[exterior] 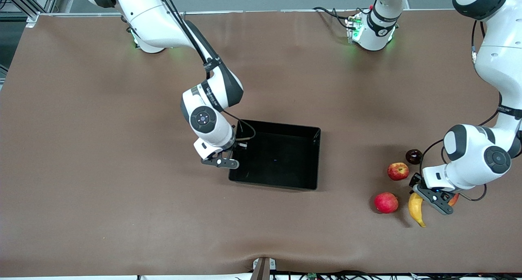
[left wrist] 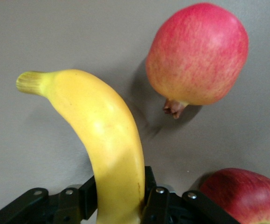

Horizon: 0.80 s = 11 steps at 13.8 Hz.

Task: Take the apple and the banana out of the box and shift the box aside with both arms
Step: 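Release the banana with the left gripper while the right gripper drags the tray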

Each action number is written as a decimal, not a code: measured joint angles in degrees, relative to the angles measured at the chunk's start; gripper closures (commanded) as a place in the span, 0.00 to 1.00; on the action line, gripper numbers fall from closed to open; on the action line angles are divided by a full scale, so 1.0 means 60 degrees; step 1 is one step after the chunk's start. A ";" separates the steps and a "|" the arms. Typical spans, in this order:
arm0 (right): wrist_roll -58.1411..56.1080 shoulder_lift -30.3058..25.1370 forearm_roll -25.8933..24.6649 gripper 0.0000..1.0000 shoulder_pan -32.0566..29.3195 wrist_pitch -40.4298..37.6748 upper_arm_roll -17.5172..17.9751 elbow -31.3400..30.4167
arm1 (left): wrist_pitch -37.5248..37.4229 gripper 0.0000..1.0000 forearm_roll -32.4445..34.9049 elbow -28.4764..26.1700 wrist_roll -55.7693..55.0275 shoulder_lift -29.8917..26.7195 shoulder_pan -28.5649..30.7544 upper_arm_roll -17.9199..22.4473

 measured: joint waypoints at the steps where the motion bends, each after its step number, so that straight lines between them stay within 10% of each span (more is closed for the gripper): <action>1: -0.0213 -0.0053 0.0000 1.00 -0.0132 -0.0239 -0.0010 0.0065 | 0.0004 0.73 0.0000 -0.0003 -0.0087 0.0094 0.0016 0.0015; 2: -0.0476 -0.0178 0.0000 1.00 -0.0302 -0.0625 -0.0029 0.0135 | 0.0044 0.63 0.0000 -0.0004 -0.0141 0.0182 0.0056 0.0041; 4: -0.0986 -0.0649 -0.0001 1.00 -0.0795 -0.1621 -0.0073 0.0233 | 0.0197 0.05 -0.0001 -0.0004 -0.0149 0.0336 0.0214 0.0068; 11: -0.3297 -0.2259 -0.0044 1.00 -0.3537 -0.3917 -0.0209 0.0057 | -0.0156 0.00 -0.0208 0.0326 -0.0243 0.0038 0.0302 -0.0194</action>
